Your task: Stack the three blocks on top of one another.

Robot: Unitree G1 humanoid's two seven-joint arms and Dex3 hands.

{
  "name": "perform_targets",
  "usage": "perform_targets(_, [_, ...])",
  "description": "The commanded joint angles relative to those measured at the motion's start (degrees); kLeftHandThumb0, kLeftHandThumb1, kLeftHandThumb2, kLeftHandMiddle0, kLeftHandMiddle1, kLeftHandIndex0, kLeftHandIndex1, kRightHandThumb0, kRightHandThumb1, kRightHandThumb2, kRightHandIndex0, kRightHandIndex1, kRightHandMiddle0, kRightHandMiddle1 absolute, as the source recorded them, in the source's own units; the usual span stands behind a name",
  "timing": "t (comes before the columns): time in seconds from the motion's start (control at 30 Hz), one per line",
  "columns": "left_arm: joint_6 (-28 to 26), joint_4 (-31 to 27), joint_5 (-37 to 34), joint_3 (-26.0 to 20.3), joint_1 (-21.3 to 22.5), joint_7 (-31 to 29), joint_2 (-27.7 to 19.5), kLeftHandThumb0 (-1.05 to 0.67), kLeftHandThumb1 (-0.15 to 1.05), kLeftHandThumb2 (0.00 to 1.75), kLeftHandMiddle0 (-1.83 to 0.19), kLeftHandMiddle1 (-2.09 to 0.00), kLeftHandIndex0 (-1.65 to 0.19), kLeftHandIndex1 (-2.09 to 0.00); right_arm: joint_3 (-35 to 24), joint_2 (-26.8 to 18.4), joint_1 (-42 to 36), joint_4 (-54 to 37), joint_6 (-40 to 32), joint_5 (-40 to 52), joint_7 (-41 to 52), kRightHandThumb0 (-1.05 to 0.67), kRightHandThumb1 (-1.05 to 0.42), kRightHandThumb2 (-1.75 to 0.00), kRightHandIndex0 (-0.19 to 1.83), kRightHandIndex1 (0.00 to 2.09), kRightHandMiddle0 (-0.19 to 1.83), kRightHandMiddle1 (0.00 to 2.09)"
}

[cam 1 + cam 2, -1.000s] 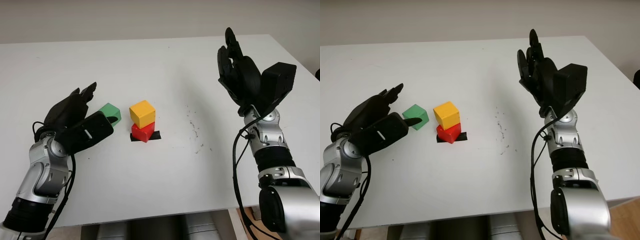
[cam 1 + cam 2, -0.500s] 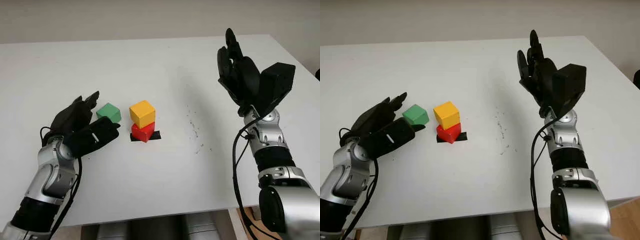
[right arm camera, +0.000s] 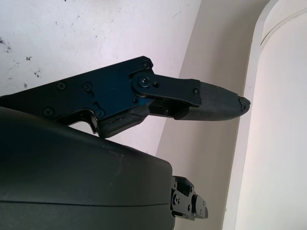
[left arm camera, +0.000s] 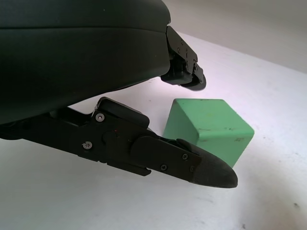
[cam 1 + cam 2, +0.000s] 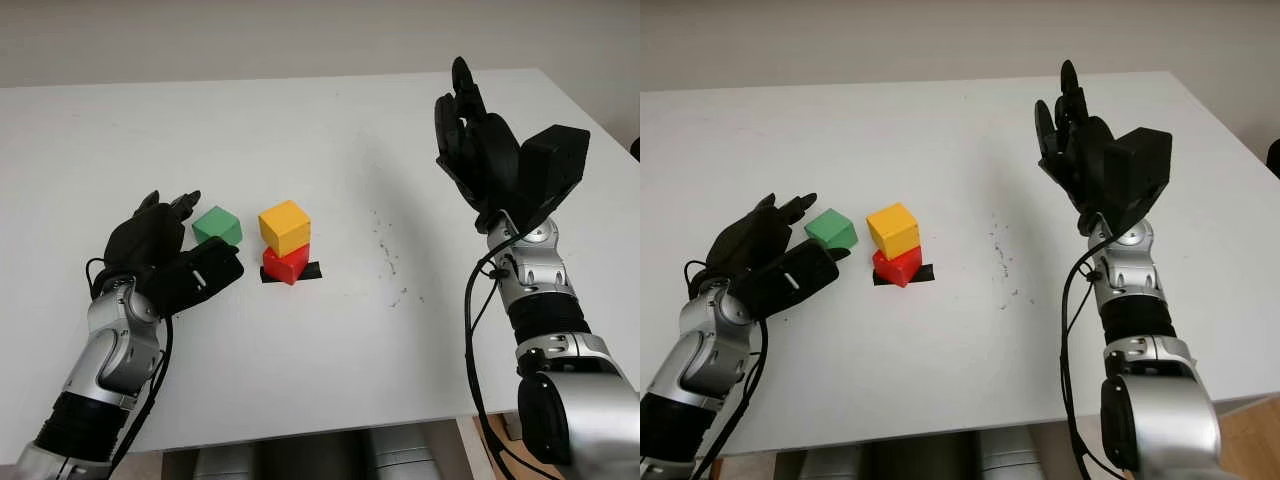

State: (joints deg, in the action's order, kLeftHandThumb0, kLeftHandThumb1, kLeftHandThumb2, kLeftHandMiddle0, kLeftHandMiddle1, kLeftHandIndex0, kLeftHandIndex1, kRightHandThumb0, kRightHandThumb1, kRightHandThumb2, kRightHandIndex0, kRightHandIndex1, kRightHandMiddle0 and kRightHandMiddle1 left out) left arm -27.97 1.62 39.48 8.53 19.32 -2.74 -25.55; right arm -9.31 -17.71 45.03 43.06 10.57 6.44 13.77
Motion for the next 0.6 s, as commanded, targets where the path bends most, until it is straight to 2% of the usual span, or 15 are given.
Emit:
perform_targets(0.0, [1.1,0.8,-0.7,-0.9,0.8,1.5,0.6,-0.8,1.03,0.05,-0.09,-0.08,-0.4,-0.22,0.0,0.3,0.9,-1.3,-0.4,0.0,-0.2,-0.75,-1.05,-0.59,-0.19,0.0,-0.17,0.02])
perform_targets(0.13, [2.6,1.4,-2.9,-1.9,0.6,2.8,1.3,-0.77,1.02,0.05,-0.12,-0.07,-0.45,-0.32,0.2,0.3,0.5,-1.7,-0.6,0.0,-0.2,-0.73,-1.05,-0.61,-0.19,0.0,-0.18,0.02])
perform_targets(0.17, [2.9,1.4,-3.4,-2.2,0.5,2.9,1.4,-0.76,1.01,0.05,-0.13,-0.06,-0.4,-0.46,0.2,0.4,0.4,-1.7,-0.5,0.1,-0.1,-0.73,-1.05,-0.61,-0.19,0.0,-0.18,0.02])
perform_targets(0.2, [3.2,1.4,-4.0,-2.4,0.4,3.1,1.5,-0.74,1.01,0.05,-0.14,-0.06,-0.29,-0.71,0.2,0.5,0.3,-1.8,-0.5,0.2,0.0,-0.72,-1.05,-0.61,-0.19,0.0,-0.18,0.03])
perform_targets(0.27, [3.3,1.3,-4.7,-2.7,0.2,3.3,1.7,-0.71,1.01,0.05,-0.16,-0.06,-0.2,-0.96,0.0,0.7,0.1,-2.0,-0.6,0.4,-0.2,-0.72,-1.05,-0.59,-0.19,0.0,-0.16,0.04])
perform_targets(0.57, [3.9,1.5,-5.1,-2.6,-0.1,4.1,1.2,-0.56,1.01,0.05,-0.22,-0.07,-0.24,-1.19,0.2,0.8,0.0,-2.2,-0.5,0.4,0.0,-0.7,-1.05,-0.61,-0.19,0.0,-0.17,0.04])
